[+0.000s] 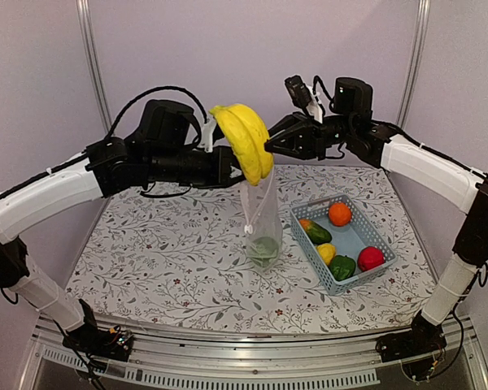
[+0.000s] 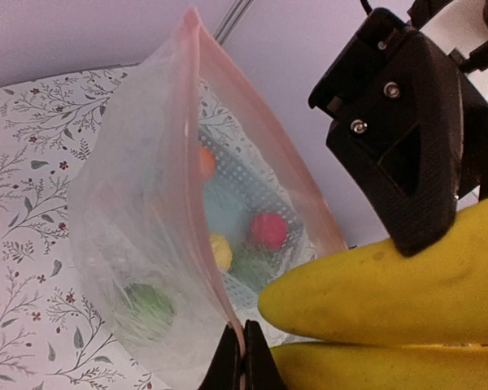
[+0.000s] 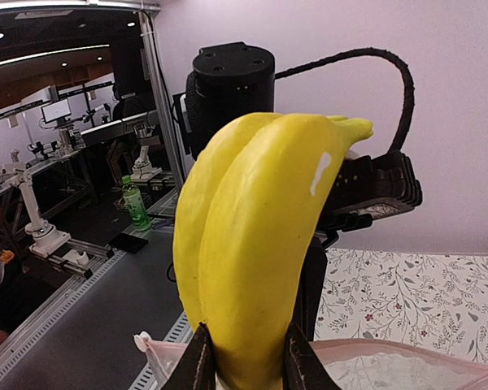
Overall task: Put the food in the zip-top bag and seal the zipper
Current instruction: Place the fake fruit in the zipper food storage bag.
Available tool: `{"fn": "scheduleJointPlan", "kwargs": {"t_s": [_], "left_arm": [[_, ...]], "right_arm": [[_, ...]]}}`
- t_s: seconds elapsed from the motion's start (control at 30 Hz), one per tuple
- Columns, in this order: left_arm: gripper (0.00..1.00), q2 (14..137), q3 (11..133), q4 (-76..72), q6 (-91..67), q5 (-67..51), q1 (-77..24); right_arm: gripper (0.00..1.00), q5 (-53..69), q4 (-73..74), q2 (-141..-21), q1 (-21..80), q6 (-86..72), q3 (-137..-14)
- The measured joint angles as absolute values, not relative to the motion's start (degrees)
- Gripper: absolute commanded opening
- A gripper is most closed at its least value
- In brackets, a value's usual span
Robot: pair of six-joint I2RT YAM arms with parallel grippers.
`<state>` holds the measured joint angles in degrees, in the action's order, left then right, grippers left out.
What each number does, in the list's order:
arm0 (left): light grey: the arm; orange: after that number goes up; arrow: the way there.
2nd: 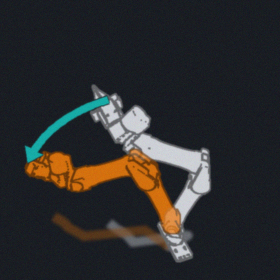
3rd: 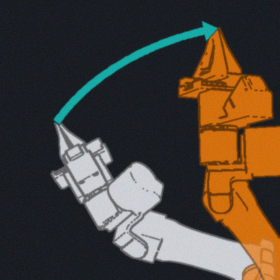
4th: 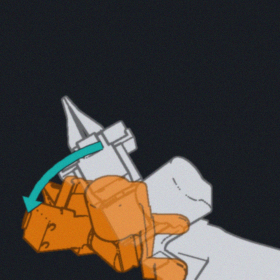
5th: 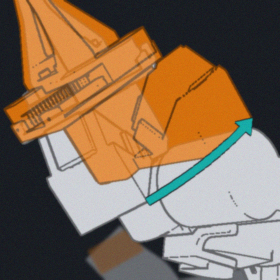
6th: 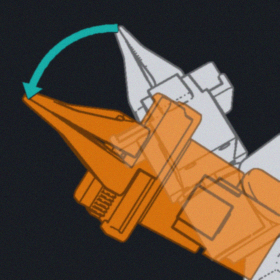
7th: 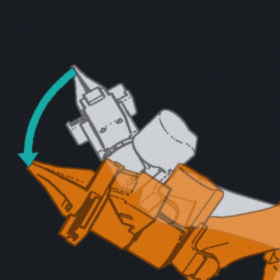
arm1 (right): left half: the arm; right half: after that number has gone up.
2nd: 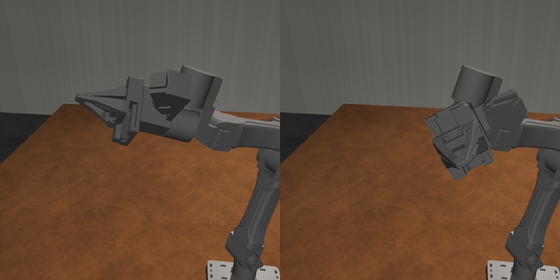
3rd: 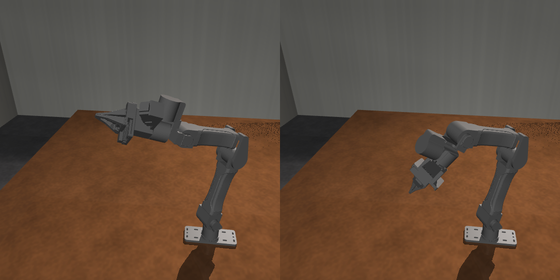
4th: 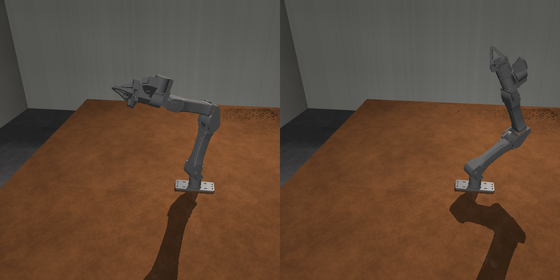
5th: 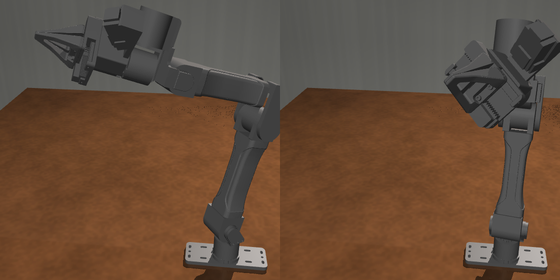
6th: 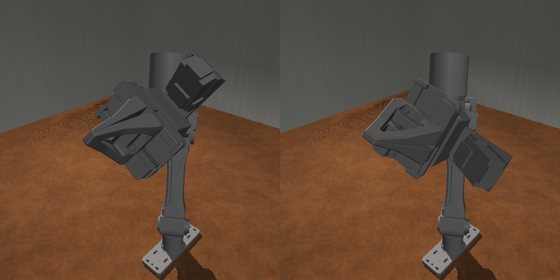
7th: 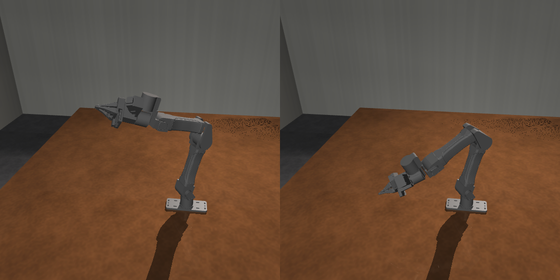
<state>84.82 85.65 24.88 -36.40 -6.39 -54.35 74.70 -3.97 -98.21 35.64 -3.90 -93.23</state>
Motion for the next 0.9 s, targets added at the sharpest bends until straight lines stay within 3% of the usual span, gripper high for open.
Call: {"fn": "scheduleJointPlan", "kwargs": {"t_s": [0.2,0.3,0.53,0.9], "left_arm": [[0.0,84.4,85.8,27.1,-36.2,-7.2,-53.7],[0.0,84.2,85.5,28.0,-36.4,-7.4,-53.6],[0.0,82.1,82.7,27.6,-36.9,-7.1,-52.4],[0.0,81.3,80.4,26.6,-37.5,-6.8,-49.5]], "right_arm": [[0.12,75.4,-3.7,-98.0,35.6,0.6,-90.6],[0.29,75.5,-2.6,-97.6,35.6,3.7,-89.5],[0.52,75.3,1.6,-96.8,34.7,7.0,-87.7],[0.55,70.8,10.3,-93.8,32.9,11.5,-87.4]]}}
